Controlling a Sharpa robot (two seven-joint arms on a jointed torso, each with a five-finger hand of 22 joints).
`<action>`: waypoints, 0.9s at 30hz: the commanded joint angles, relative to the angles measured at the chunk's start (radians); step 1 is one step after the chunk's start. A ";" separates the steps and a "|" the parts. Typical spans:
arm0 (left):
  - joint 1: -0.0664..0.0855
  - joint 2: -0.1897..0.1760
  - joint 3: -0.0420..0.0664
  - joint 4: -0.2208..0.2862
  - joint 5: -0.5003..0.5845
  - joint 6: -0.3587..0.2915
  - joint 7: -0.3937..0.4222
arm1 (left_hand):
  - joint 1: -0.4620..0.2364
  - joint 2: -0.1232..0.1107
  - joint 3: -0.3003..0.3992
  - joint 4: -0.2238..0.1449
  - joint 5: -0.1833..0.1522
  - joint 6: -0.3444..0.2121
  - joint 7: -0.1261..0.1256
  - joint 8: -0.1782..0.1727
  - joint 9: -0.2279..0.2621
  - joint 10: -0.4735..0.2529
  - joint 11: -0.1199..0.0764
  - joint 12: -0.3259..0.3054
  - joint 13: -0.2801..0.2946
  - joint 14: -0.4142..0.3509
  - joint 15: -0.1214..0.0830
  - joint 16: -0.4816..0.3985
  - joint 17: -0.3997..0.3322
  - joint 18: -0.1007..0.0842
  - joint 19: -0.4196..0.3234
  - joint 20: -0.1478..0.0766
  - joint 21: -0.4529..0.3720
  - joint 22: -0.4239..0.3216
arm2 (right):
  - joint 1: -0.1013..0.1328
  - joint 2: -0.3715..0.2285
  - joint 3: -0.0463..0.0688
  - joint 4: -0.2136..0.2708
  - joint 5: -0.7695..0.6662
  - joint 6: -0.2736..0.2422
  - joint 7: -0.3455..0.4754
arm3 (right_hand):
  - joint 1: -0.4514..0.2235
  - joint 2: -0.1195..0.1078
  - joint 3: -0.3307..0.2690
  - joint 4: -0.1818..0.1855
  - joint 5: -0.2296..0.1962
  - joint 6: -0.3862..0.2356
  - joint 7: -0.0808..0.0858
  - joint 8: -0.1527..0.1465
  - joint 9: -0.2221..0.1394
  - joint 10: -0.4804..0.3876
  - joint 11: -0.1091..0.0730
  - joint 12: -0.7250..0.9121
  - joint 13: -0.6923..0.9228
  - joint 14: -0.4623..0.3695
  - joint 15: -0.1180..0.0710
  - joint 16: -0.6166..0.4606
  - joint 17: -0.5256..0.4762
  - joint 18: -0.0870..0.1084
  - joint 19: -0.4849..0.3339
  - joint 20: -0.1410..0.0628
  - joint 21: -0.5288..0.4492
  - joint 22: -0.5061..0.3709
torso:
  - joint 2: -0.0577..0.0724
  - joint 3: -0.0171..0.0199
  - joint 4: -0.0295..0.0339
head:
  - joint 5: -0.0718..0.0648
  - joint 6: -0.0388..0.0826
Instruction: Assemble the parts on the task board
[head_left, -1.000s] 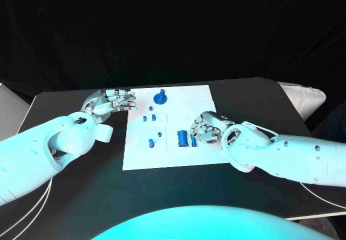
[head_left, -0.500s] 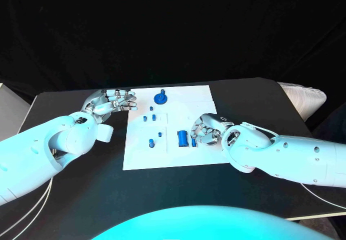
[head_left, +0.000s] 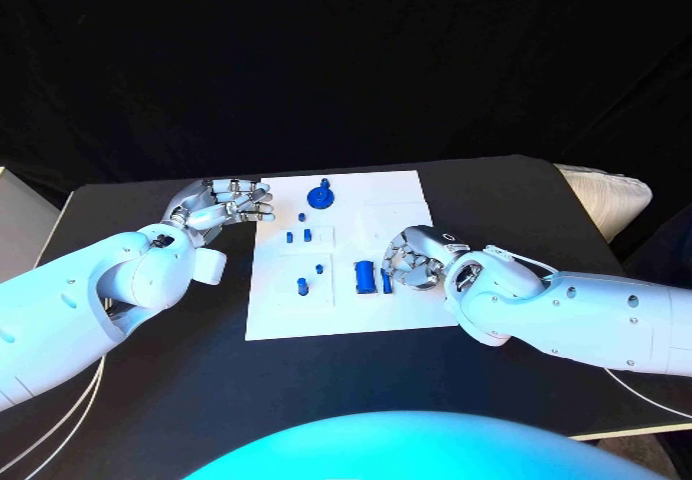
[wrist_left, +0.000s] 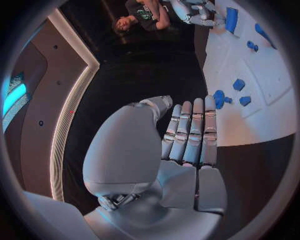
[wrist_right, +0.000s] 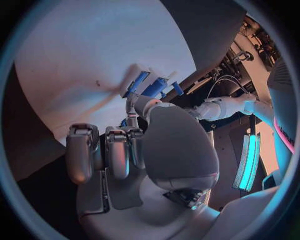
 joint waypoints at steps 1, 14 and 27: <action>-0.001 0.002 0.001 0.001 -0.002 0.016 0.007 | 0.003 0.006 0.000 0.008 0.001 0.006 0.000 0.005 -0.002 -0.001 0.001 -0.004 0.001 0.008 0.001 -0.005 0.002 0.011 0.008 0.000 -0.005 -0.001 | 0.000 -0.011 0.001 0.005 0.080 -0.154 0.138 | -0.010 0.001 0.004 -0.006 -0.008 -0.018 0.005 -0.003 -0.004 0.096 0.008 -0.003 0.254 0.104 0.001 0.004 0.263 -0.005 0.086 -0.004 -0.009 0.228 | -0.001 -0.0005 -0.0006 | 0.000 0.000; -0.001 0.011 0.001 -0.026 0.027 -0.014 0.089 | 0.006 0.003 -0.003 0.008 0.000 0.010 -0.005 0.010 -0.002 0.009 -0.003 0.001 0.002 0.018 -0.003 -0.004 0.009 0.012 0.017 -0.001 -0.008 -0.004 | 0.035 -0.040 0.023 -0.024 0.630 -0.267 0.520 | -0.067 -0.043 -0.009 0.022 0.100 -0.074 0.035 -0.055 -0.044 0.056 0.034 -0.076 0.217 0.103 0.034 0.001 0.256 0.014 0.067 0.021 -0.123 0.199 | -0.007 -0.0021 -0.0038 | 0.002 0.020; 0.000 0.092 0.002 -0.172 0.079 -0.084 0.168 | 0.002 -0.004 0.005 0.031 0.000 -0.003 -0.018 0.007 -0.008 0.038 -0.010 -0.050 -0.004 0.017 -0.001 -0.067 0.013 0.010 0.015 0.001 -0.046 -0.028 | 0.064 0.086 0.047 -0.336 1.087 -0.048 0.685 | -0.041 -0.043 0.027 0.012 0.090 -0.165 0.068 -0.033 -0.051 -0.396 0.070 -1.151 -0.576 -0.281 0.076 -0.879 -0.555 0.151 -0.226 0.065 -1.285 -0.371 | -0.049 -0.0146 -0.0155 | 0.030 0.116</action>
